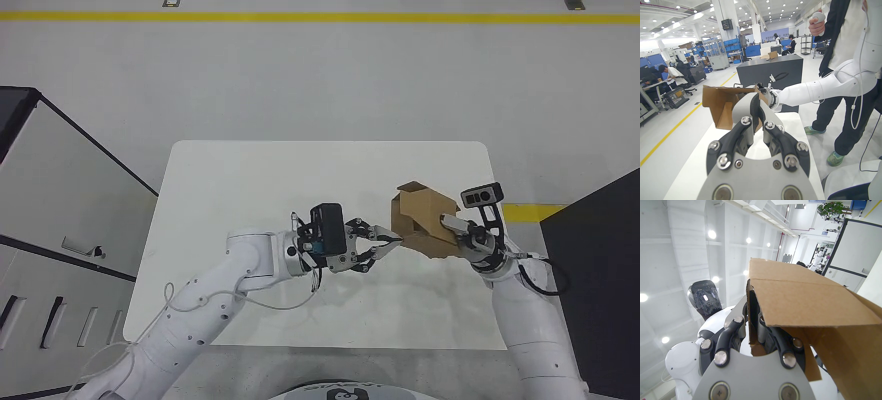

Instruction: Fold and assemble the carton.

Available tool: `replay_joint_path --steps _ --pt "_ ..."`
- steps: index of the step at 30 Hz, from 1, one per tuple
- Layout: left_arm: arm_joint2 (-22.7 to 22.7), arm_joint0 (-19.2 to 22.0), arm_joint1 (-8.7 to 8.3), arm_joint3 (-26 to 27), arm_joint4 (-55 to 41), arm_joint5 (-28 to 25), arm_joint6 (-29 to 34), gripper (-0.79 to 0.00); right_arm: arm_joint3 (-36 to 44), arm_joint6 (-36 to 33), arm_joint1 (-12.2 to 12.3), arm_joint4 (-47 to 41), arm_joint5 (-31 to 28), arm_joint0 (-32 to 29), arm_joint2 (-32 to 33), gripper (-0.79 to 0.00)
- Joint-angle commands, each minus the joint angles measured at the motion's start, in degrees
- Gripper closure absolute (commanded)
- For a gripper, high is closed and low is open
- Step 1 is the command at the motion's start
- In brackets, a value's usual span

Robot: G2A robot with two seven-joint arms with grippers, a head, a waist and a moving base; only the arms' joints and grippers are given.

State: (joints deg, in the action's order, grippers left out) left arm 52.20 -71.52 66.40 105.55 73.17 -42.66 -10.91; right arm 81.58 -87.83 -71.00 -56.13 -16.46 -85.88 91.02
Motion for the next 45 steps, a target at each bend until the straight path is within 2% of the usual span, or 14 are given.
replay_joint_path --steps 1,20,27,39,45 --pt "0.17 -0.13 -0.03 -0.03 -0.05 0.02 0.12 0.000 0.50 -0.17 -0.10 0.20 0.16 -0.09 -0.05 0.000" --pt "-0.26 0.17 0.17 -0.52 0.07 0.06 1.52 0.000 1.80 -0.17 0.04 2.60 0.16 -0.72 -0.81 0.000" --pt "0.54 -0.56 0.03 -0.09 -0.21 0.48 1.69 0.000 1.09 -0.17 -0.20 1.72 0.16 -0.60 -0.37 0.000" --pt "1.77 -1.35 -0.16 0.42 -0.39 0.88 1.81 0.000 1.14 1.65 -0.16 6.92 -1.65 -0.65 -0.05 0.000" --pt "2.03 -1.43 -0.17 -0.01 -0.77 1.06 2.18 0.000 1.03 1.85 -0.10 6.76 -1.85 -0.70 -0.25 0.000"
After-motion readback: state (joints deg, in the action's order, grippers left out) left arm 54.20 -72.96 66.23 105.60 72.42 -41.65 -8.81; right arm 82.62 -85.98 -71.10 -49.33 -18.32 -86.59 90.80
